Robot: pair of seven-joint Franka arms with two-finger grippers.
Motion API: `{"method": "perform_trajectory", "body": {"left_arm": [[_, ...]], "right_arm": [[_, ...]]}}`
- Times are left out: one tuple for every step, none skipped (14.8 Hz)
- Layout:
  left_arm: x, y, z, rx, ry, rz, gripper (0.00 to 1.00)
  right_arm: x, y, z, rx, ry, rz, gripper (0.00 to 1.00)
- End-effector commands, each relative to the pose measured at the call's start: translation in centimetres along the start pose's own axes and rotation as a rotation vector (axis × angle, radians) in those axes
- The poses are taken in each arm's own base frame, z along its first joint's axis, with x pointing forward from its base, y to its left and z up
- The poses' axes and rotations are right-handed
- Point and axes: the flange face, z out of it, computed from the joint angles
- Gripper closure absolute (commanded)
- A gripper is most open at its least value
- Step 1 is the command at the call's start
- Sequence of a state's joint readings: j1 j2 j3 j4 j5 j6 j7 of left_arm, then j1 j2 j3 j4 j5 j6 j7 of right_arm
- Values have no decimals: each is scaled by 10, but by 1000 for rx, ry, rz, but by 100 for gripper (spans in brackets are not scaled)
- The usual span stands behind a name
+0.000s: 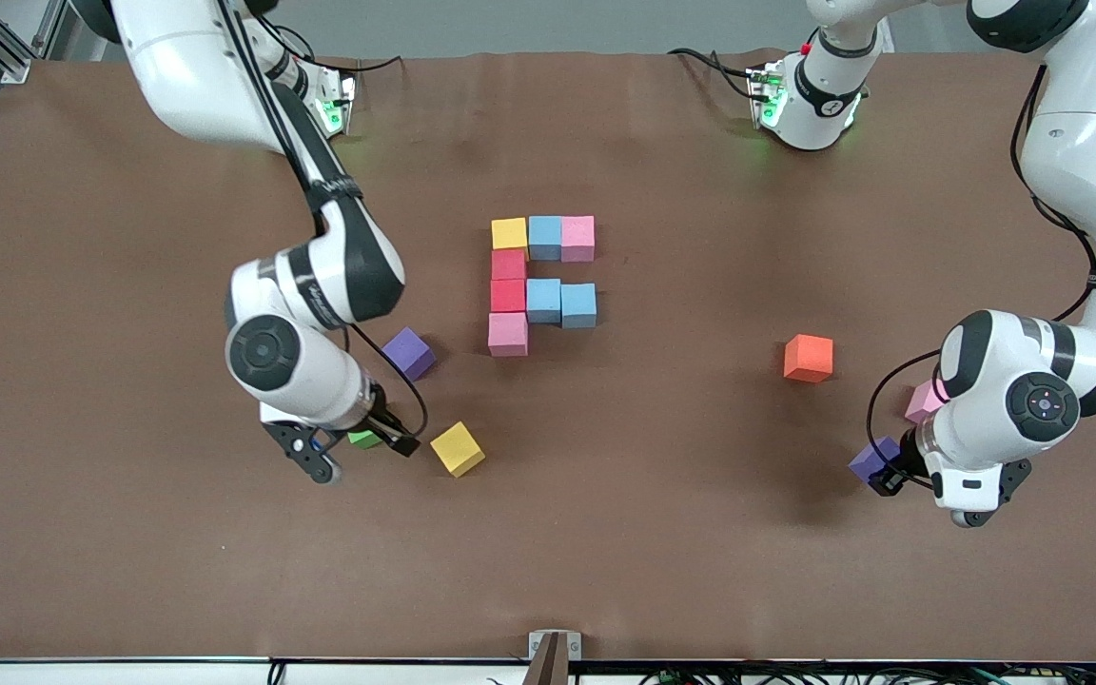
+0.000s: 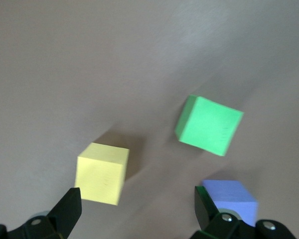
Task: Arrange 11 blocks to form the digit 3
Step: 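Move the right gripper to the yellow cube beside the green cube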
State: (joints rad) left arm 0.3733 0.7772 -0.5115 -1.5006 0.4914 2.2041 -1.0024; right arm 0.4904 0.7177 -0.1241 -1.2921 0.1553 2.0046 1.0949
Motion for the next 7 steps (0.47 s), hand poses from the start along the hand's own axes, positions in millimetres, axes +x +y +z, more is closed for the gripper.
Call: {"method": "perform_trajectory", "body": {"left_arm": [[-2, 1, -3, 4, -6, 15, 52], [-2, 1, -4, 4, -4, 15, 52], [-2, 1, -4, 4, -4, 15, 52], [-2, 1, -4, 4, -4, 15, 52], [-2, 1, -4, 4, -4, 13, 52], [-2, 1, -4, 4, -4, 13, 52], [-2, 1, -4, 4, -4, 13, 52]], "right_arm": [[-16, -29, 19, -21, 26, 53, 0], [-20, -34, 26, -23, 27, 72, 0], [-25, -40, 35, -25, 30, 92, 0], [-26, -44, 39, -22, 33, 105, 0], [-25, -46, 44, -20, 35, 115, 0], [-25, -48, 49, -24, 37, 125, 0], [-26, -49, 56, -29, 38, 126, 0]]}}
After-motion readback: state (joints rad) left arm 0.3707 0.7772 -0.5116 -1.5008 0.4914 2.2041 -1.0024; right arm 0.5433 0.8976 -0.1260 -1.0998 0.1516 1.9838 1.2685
